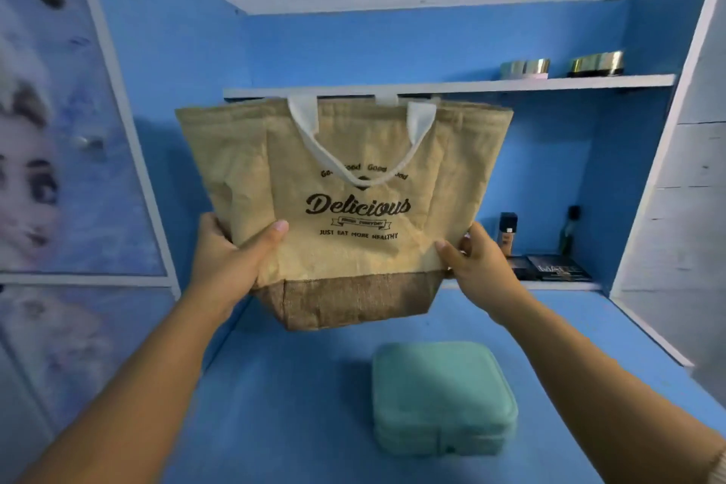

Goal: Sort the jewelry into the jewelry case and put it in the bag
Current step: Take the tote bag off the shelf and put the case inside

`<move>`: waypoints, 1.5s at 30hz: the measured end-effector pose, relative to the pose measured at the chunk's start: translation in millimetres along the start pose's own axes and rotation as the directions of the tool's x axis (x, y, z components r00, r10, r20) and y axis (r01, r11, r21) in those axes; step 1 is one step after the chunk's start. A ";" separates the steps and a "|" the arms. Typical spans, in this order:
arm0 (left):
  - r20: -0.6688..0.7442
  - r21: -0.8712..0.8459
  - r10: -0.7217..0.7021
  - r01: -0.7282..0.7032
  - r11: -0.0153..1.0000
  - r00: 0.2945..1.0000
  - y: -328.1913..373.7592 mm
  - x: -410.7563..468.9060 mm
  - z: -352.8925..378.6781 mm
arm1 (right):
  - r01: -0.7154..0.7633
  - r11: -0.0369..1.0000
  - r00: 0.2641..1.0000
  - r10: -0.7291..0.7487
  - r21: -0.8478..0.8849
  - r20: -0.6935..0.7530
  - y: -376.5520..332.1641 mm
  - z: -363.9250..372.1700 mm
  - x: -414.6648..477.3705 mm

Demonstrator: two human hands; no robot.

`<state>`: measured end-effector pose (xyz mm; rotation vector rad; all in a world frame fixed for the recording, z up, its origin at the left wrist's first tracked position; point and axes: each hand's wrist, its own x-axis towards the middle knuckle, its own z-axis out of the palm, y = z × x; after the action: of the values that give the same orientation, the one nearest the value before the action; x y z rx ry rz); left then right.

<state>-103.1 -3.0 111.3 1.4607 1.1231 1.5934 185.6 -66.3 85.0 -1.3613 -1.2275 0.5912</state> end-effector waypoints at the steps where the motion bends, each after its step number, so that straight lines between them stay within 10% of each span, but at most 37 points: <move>1: -0.003 0.009 -0.022 0.022 1.000 1.000 -13.2 -6.6 -5.8 | -0.026 1.000 0.999 0.025 0.004 0.027 10.0 5.2 -7.6; 8: -0.083 0.008 -0.146 0.147 0.989 0.986 -76.2 -40.4 -37.0 | -0.035 0.958 0.958 0.113 -0.283 0.264 42.8 15.9 -62.8; 13: -0.255 0.034 -0.109 0.121 0.992 0.961 -74.7 -56.8 -37.0 | 0.240 0.570 0.844 0.278 -0.786 0.459 39.3 -8.4 -91.7; 24: -0.430 0.011 -0.073 0.086 0.996 0.900 -89.4 -95.5 -13.7 | 0.268 0.666 0.831 0.205 -0.696 0.517 45.4 -53.2 -132.9; 33: 0.050 0.118 -0.211 0.204 0.972 0.976 -109.9 -73.9 -20.1 | 0.217 0.657 0.702 0.409 -0.722 0.583 28.8 -83.9 -133.5; 38: -0.033 -0.131 -0.166 0.160 0.978 0.986 -77.5 -45.2 -37.2 | -0.023 0.929 0.969 0.111 -0.369 0.220 -1.7 -73.4 -94.4; 42: -0.211 0.039 -0.064 0.074 0.997 0.975 -15.7 -17.2 -33.0 | -0.020 0.963 1.000 0.025 -0.270 0.014 -14.9 -48.7 -33.2; 45: -0.101 0.198 -0.284 0.298 0.934 0.954 15.5 0.0 -26.3 | -0.032 0.967 0.993 0.059 -0.255 0.099 -28.1 -31.5 2.6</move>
<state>-128.1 -12.8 125.8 1.3017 1.5132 1.3589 205.4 -82.2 118.8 -1.5914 -1.3967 0.5587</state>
